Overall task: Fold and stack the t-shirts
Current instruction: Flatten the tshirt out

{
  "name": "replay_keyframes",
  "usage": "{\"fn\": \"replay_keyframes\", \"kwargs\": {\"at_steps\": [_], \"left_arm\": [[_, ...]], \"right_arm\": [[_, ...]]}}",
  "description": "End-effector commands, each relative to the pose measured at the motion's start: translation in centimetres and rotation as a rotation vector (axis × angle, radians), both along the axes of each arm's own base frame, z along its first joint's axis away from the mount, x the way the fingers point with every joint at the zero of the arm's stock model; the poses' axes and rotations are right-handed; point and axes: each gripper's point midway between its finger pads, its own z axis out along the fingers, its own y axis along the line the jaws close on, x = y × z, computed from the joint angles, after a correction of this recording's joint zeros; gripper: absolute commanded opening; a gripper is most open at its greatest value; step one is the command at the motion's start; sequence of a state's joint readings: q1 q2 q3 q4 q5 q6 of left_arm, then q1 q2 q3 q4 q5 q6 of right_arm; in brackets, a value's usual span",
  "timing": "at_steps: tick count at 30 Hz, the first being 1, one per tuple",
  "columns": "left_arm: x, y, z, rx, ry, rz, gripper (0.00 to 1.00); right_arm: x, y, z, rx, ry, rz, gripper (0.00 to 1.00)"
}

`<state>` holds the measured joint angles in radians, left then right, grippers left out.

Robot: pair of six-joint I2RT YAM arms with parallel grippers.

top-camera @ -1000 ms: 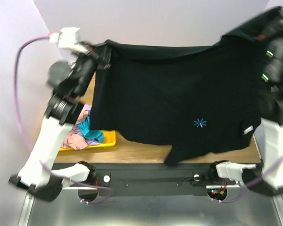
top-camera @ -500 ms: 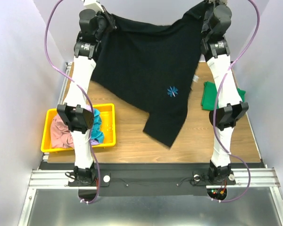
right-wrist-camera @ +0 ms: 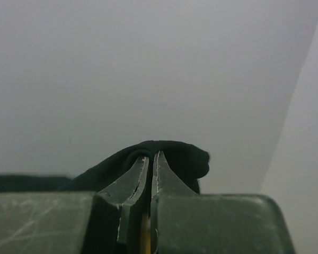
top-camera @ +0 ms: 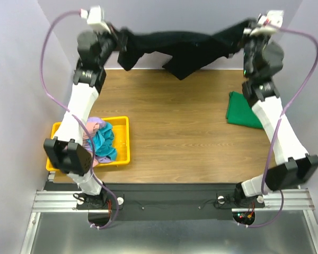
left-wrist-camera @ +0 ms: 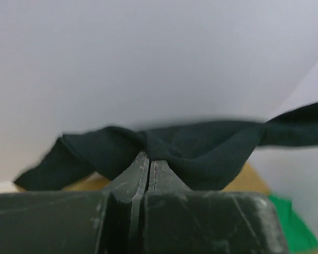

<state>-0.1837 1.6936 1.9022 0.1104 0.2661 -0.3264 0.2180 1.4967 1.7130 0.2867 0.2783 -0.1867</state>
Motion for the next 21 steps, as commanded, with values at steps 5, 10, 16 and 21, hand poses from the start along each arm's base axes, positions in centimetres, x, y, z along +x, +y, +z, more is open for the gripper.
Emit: {"fn": "replay_keyframes", "kwargs": {"at_steps": [5,10,16,21], "left_arm": [[-3.0,-0.3,-16.5,-0.032,0.203,-0.031,0.00],[-7.1,-1.4,-24.9,-0.046,0.360,-0.058,0.00],[-11.7,-2.8,-33.5,-0.046,0.570,-0.056,0.00],[-14.8,-2.6,-36.1,-0.112,0.683,-0.034,0.00]], "right_arm": [[-2.8,1.1,-15.4,-0.016,0.276,0.111,0.00],[-6.8,-0.8,-23.5,0.163,0.431,0.055,0.00],[-11.5,-2.9,-32.6,0.325,0.658,-0.064,0.01],[-15.0,-1.6,-39.2,0.459,0.864,-0.028,0.00]]}}
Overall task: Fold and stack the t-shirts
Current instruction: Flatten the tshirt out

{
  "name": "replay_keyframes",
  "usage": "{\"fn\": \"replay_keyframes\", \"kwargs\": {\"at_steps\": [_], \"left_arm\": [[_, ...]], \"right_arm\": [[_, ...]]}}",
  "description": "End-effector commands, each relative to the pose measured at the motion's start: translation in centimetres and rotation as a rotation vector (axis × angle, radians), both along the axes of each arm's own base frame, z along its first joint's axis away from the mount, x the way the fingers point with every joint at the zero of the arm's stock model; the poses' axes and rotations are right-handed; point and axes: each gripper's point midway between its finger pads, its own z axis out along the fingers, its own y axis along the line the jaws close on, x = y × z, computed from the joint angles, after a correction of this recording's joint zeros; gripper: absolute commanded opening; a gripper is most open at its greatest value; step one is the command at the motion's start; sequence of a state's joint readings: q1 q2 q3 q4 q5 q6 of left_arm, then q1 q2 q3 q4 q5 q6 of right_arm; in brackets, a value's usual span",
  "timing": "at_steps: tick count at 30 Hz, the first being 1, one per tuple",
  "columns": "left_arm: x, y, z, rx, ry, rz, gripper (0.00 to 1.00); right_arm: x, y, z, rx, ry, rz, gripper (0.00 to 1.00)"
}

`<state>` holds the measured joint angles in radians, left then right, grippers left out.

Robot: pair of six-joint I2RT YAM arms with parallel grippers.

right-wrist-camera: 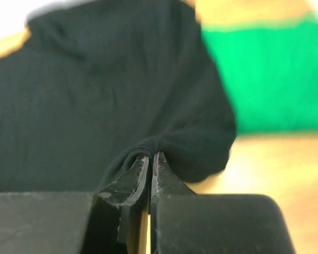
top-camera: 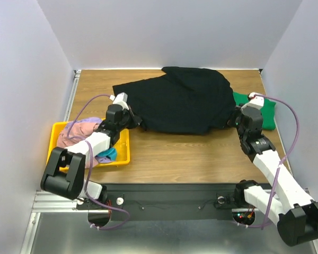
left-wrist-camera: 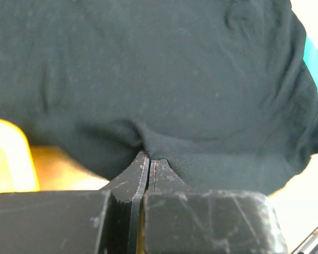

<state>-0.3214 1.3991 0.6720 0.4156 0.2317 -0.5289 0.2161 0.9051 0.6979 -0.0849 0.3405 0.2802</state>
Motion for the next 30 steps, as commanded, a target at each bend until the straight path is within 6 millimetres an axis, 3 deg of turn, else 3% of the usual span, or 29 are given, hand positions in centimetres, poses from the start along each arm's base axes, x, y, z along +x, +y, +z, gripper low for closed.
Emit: {"fn": "replay_keyframes", "kwargs": {"at_steps": [1,4,6,8,13,17,20,23,30], "left_arm": [[-1.5,0.7,0.5,-0.075,0.028,0.084,0.00],[-3.2,0.8,0.1,-0.060,0.063,0.110,0.00],[-4.1,0.7,0.4,-0.055,0.060,0.114,0.00],[-5.5,0.3,-0.4,-0.048,0.096,0.105,0.00],[-7.6,-0.3,-1.0,-0.052,0.147,0.078,0.00],[-8.6,-1.0,-0.5,-0.051,0.161,0.046,0.00],[-9.0,-0.6,-0.1,-0.033,0.177,0.067,0.00],[-9.5,-0.2,-0.6,-0.007,0.211,0.081,0.00],[-11.5,-0.4,-4.2,0.067,0.321,0.038,0.00]], "right_arm": [[-3.0,1.5,-4.6,0.199,0.145,-0.005,0.00],[-4.7,1.9,-6.2,0.248,0.197,0.000,0.01],[-5.4,1.4,-6.7,0.258,0.224,-0.040,0.01],[-6.3,0.4,-6.9,0.249,0.246,-0.096,0.01],[-7.3,-1.5,-5.2,0.226,0.219,-0.194,0.01],[-7.6,-2.9,-1.6,0.199,0.148,-0.243,0.01],[-7.6,-3.2,-0.4,0.183,0.133,-0.246,0.01],[-8.2,-3.6,-0.8,0.164,0.156,-0.264,0.01],[-9.0,-4.1,-3.2,0.156,0.205,-0.299,0.01]]}}
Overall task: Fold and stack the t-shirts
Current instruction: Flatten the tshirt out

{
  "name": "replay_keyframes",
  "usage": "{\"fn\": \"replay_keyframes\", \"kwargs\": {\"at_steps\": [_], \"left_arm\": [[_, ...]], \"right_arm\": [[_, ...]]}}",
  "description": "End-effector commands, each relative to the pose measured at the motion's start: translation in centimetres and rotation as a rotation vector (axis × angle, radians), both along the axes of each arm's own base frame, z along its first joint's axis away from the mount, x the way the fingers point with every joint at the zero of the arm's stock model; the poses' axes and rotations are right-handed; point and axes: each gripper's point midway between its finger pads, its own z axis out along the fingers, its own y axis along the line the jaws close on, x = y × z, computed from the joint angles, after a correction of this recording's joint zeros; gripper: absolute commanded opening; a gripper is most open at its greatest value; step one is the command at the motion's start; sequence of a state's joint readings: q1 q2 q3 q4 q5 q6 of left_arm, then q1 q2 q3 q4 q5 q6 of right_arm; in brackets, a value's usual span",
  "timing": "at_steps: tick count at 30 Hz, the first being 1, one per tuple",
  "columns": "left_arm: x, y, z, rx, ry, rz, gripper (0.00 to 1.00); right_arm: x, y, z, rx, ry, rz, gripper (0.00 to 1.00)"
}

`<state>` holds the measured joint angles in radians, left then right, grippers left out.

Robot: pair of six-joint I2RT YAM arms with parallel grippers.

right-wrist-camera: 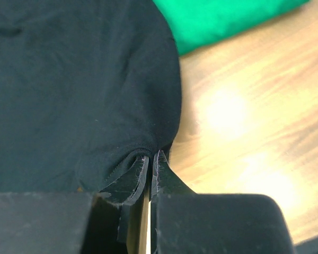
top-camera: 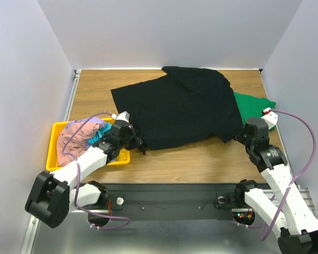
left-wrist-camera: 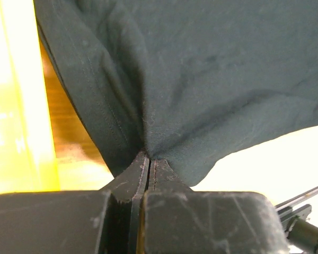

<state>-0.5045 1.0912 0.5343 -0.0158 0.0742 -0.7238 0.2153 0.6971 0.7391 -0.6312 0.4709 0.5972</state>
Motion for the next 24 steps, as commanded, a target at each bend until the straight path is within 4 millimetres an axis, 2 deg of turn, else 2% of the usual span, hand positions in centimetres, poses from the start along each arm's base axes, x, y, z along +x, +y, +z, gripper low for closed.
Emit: {"fn": "replay_keyframes", "kwargs": {"at_steps": [1,3,6,7,8,9,11,12,14,18,21,24], "left_arm": [[-0.7,-0.6,-1.3,0.037,0.053,-0.034,0.00],[-1.3,-1.1,-2.5,0.062,0.092,-0.067,0.00],[-1.6,-1.3,-3.5,0.099,0.129,-0.073,0.07],[-1.7,-1.3,-4.1,0.120,0.157,-0.073,0.13],[-1.7,-1.1,-4.3,0.133,0.168,-0.068,0.22],[-1.6,-1.0,-4.5,0.161,0.181,-0.064,0.43],[-1.4,-1.1,-4.1,0.166,0.178,-0.044,0.66],[-1.0,-0.6,-3.9,0.191,0.158,-0.017,0.72],[-0.7,-1.2,-2.2,0.172,0.119,-0.021,0.86],[-0.8,-2.3,0.2,0.159,0.058,-0.046,0.89],[-2.0,-2.9,0.3,0.168,0.075,-0.083,0.89],[-3.5,-2.3,-0.4,0.203,0.121,-0.066,0.89]], "right_arm": [[-0.5,-1.1,-0.4,-0.020,0.007,-0.062,0.01],[-0.5,-1.4,-0.6,-0.034,0.019,-0.078,0.01],[-0.3,-1.9,-0.8,-0.058,0.036,-0.104,0.01],[-0.1,-1.9,-1.1,-0.062,0.052,-0.103,0.01],[0.0,-1.8,-1.2,-0.063,0.059,-0.095,0.01],[0.1,-1.7,-1.5,-0.066,0.074,-0.092,0.01],[0.2,-1.6,-1.7,-0.066,0.086,-0.088,0.01],[0.3,-1.6,-1.8,-0.067,0.091,-0.086,0.01],[0.4,-1.6,-2.0,-0.073,0.104,-0.092,0.01],[0.7,-1.6,-2.3,-0.079,0.119,-0.092,0.01],[0.7,-1.6,-2.3,-0.079,0.122,-0.088,0.01],[0.6,-1.4,-2.3,-0.076,0.120,-0.079,0.00]]}}
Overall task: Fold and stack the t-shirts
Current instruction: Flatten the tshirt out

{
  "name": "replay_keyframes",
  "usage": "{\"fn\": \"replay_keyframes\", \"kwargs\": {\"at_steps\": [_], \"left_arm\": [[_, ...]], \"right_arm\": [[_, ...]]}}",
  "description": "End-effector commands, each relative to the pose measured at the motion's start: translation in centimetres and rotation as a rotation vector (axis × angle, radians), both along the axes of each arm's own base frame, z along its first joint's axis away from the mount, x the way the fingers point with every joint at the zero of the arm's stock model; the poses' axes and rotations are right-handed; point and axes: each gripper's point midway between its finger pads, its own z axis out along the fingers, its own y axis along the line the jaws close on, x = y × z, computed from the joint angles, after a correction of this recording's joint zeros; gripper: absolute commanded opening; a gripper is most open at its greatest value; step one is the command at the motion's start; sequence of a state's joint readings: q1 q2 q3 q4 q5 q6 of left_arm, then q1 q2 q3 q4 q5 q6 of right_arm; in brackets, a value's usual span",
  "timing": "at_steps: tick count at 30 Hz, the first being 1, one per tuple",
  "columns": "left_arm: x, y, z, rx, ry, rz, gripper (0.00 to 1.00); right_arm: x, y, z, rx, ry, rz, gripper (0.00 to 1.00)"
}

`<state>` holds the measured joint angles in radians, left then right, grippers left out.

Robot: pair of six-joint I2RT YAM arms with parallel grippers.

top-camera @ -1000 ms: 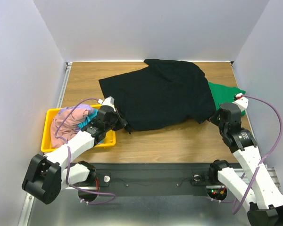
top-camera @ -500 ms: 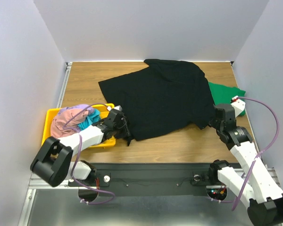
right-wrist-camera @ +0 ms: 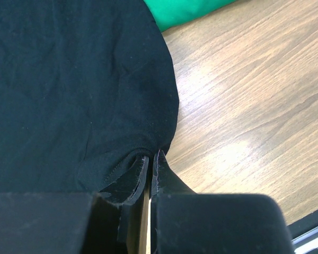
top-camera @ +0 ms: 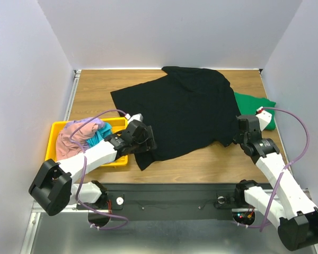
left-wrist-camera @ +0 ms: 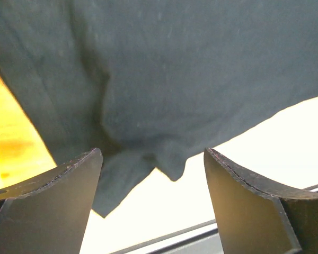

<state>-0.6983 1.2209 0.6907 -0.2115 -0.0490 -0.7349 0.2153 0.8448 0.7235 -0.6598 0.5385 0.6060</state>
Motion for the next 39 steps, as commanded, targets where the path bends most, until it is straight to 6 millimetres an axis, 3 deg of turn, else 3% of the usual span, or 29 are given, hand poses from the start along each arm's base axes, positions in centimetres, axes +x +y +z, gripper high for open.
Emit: {"fn": "replay_keyframes", "kwargs": {"at_steps": [1,8,10,21,25,31,34,39], "left_arm": [[-1.8,1.2,0.2,0.055,0.037,0.033,0.89],[-6.1,2.4,-2.8,0.089,0.168,0.072,0.88],[-7.0,2.4,-3.7,0.083,0.193,0.070,0.83],[-7.3,2.2,-6.4,0.149,0.253,0.062,0.73],[-8.3,3.8,-7.7,0.238,0.302,0.077,0.68],[-9.3,5.3,-8.9,0.370,0.328,0.075,0.51],[-10.3,4.8,-9.8,0.413,0.346,0.012,0.50],[-10.8,5.0,-10.2,0.482,0.353,-0.005,0.31]], "right_arm": [[0.5,-0.4,1.9,-0.003,-0.059,-0.020,0.01],[0.6,-0.3,1.8,-0.004,-0.054,-0.021,0.00],[0.6,-0.3,1.7,-0.003,-0.050,-0.018,0.00],[0.8,-0.2,1.4,-0.002,-0.041,-0.015,0.01],[0.8,-0.2,1.4,-0.002,-0.045,-0.016,0.00],[0.8,-0.2,1.4,-0.002,-0.044,-0.018,0.00],[0.8,-0.3,1.6,-0.006,-0.052,-0.021,0.00],[0.8,-0.3,1.5,-0.003,-0.051,-0.022,0.00]]}}
